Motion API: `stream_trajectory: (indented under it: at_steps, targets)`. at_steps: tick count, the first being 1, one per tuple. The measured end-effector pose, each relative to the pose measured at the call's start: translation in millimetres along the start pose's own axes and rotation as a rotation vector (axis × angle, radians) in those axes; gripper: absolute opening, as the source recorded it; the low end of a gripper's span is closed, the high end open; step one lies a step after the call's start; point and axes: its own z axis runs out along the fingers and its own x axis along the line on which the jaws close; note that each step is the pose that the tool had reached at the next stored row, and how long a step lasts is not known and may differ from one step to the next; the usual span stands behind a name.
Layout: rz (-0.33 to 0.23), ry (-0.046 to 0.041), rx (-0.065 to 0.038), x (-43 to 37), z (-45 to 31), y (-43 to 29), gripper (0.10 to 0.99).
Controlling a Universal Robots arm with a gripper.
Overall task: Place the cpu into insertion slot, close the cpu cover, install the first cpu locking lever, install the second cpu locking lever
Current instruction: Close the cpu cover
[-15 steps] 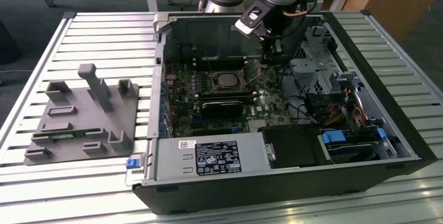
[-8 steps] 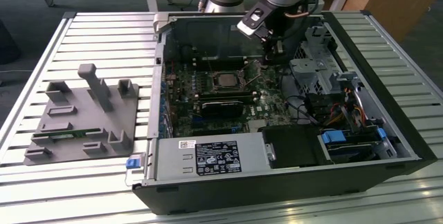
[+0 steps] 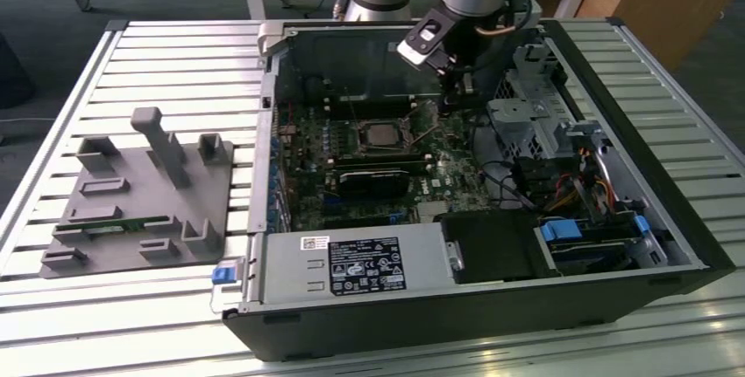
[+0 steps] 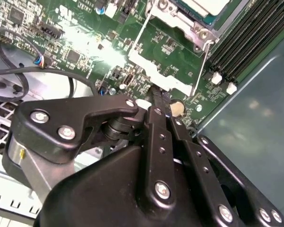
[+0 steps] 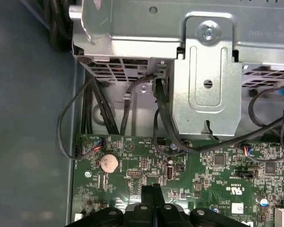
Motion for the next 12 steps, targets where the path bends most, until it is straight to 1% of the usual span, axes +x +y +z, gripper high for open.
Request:
stream_trajectory:
  at_steps: [12]
  targets:
    - [0.0, 0.0, 0.0, 0.3, 0.3, -15.1, 0.106]
